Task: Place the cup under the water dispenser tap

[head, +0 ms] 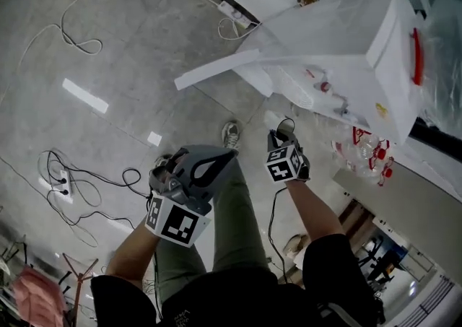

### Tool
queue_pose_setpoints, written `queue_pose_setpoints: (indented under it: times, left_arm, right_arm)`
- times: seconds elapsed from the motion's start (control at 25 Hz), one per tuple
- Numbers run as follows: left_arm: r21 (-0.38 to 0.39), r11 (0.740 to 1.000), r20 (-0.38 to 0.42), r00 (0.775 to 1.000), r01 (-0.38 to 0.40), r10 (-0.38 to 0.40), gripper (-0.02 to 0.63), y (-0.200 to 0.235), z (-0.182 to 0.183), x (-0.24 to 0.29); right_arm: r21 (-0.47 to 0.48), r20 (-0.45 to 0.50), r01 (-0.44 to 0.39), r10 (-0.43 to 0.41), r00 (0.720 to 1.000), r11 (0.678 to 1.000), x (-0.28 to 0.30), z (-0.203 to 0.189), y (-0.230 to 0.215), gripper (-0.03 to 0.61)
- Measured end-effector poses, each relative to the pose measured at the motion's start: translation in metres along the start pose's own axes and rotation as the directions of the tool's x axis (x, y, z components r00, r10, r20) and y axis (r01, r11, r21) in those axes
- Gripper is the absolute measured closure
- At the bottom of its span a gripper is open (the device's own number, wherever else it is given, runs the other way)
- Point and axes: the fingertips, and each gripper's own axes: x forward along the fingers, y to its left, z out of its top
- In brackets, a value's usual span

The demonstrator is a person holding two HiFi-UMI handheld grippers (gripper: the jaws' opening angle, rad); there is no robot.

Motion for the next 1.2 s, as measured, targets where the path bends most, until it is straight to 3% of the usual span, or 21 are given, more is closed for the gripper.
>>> queue_pose_setpoints:
  times: [0.28, 0.6, 0.88, 1.2]
  left_arm:
    - [0.007, 1.000, 0.006, 1.000, 0.028, -0.028, 0.594, -0.022, 0.049, 0.006]
    - [0.004, 0.999, -0.019, 0.998, 0.053, -0.053, 0.594, -0.035, 0.071, 0.027]
    - [-0.010, 0.998, -0.030, 0.998, 0.060, -0.060, 0.594, -0.036, 0.078, 0.049]
    - [-0.023, 0.998, -0.040, 0.997, 0.066, -0.067, 0.594, -0.038, 0.081, 0.065]
  right_arm:
    - [-0.020, -0.007, 0.091, -0.091, 0.996, 0.996, -0.048, -0.003, -0.070, 0.512]
    - [-0.082, -0.071, 0.144, -0.150, 0.986, 0.986, -0.040, -0.012, -0.127, 0.512]
    - [-0.109, -0.090, 0.132, -0.142, 0.986, 0.985, -0.026, -0.011, -0.152, 0.512]
    - [-0.115, -0.099, 0.082, -0.093, 0.991, 0.990, -0.016, -0.006, -0.151, 0.511]
